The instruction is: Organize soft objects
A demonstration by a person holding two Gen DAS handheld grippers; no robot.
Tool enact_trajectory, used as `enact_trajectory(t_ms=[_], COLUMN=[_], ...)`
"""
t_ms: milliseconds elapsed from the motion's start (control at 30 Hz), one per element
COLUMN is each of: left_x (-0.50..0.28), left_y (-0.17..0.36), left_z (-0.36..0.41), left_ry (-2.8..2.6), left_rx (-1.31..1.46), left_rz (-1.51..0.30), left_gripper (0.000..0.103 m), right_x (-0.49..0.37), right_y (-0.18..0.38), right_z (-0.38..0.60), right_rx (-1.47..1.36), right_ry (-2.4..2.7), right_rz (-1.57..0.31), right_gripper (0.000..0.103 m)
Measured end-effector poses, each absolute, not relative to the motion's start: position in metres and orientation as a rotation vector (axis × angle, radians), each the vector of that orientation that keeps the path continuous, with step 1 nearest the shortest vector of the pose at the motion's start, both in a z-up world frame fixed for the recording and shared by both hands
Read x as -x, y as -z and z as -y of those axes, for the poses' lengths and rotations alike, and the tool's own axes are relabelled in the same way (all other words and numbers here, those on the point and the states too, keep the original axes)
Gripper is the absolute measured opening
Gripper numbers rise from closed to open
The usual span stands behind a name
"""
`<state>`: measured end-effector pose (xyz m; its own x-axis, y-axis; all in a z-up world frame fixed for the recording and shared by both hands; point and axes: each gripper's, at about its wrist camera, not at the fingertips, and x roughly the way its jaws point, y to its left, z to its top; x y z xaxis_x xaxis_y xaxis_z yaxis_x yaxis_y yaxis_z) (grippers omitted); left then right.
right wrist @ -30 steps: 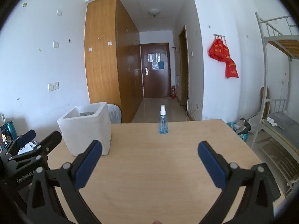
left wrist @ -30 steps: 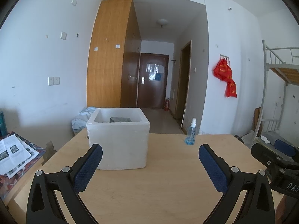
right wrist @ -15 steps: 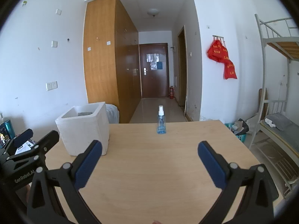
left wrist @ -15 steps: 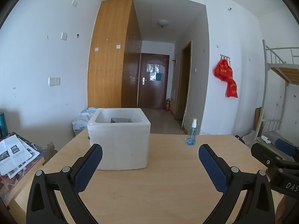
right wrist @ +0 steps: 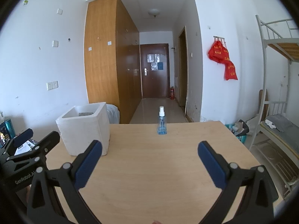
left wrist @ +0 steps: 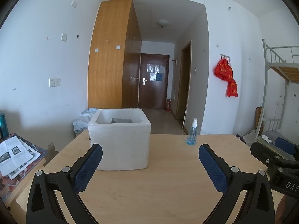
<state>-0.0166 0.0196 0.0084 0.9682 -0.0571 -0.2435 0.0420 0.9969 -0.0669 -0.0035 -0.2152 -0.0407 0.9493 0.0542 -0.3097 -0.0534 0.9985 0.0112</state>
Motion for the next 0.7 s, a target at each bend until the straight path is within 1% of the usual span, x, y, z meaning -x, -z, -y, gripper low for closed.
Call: enact_trajectory(t_ms=[700], left_x=[0.0225], left_y=[-0.0068], left_z=[-0.0237], left_ry=[0.004], left_rx=[0.05], left_rz=[-0.223], left_gripper=[0.103], right_x=[0.0021], right_y=[0.0402], right_z=[0.212], right_rx=[0.007], right_ry=[-0.058], right_rz=[-0.32], right_gripper=[0.103])
